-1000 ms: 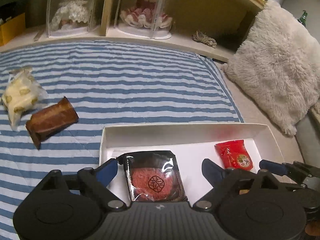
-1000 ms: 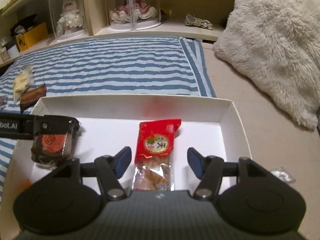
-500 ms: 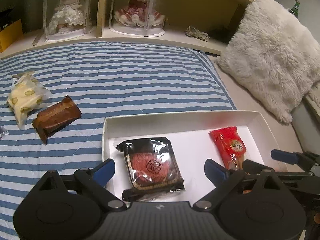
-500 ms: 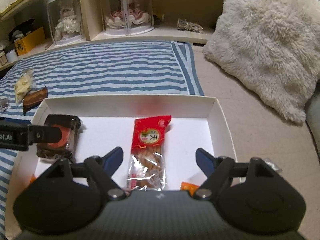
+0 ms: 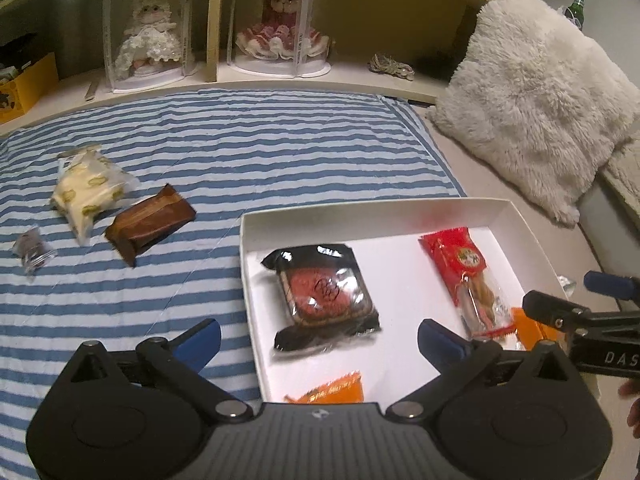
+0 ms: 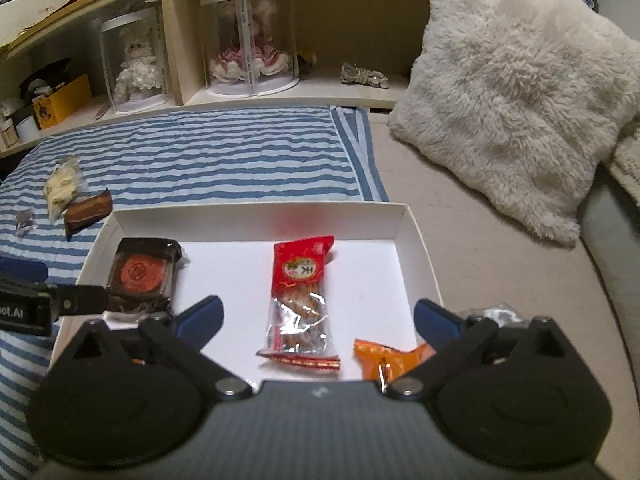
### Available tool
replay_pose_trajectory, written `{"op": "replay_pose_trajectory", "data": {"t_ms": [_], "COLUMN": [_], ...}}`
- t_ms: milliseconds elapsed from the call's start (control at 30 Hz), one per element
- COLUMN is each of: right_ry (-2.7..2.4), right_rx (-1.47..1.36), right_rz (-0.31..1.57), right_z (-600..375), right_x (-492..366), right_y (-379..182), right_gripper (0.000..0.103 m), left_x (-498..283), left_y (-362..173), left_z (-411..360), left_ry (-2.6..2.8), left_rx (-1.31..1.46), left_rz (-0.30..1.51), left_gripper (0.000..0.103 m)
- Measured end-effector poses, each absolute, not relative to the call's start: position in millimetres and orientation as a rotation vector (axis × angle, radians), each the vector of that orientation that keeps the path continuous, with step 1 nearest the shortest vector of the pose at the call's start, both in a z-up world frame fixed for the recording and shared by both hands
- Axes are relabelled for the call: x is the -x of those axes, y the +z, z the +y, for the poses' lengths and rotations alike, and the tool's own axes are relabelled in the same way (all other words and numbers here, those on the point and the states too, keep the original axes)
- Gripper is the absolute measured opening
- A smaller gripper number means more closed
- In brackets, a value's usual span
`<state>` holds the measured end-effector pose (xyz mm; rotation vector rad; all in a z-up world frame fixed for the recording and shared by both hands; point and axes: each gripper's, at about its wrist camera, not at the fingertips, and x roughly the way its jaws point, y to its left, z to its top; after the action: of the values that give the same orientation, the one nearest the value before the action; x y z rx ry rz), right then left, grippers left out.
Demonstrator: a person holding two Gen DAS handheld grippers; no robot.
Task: Organize snacks
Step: 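Move both open tools back over the remaining snacks on the bed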
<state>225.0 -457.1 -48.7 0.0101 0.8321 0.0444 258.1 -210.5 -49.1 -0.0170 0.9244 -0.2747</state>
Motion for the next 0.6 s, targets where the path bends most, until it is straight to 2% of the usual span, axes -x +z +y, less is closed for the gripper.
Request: {"op": "replay_pose_trajectory", "data": {"t_ms": [600], "right_ry": [0.103], "right_rx": [-0.001], "right_rz": [0.738], "right_z": [-421], "right_x": [-191], "right_y": [-14], "right_gripper": [0.102], "left_x": [-222], "left_y": [-18], "left_z": [-149], "left_ry": [-0.214], "left_rx": [0.039], "left_rz": [0.867], "left_gripper": [0.103]}}
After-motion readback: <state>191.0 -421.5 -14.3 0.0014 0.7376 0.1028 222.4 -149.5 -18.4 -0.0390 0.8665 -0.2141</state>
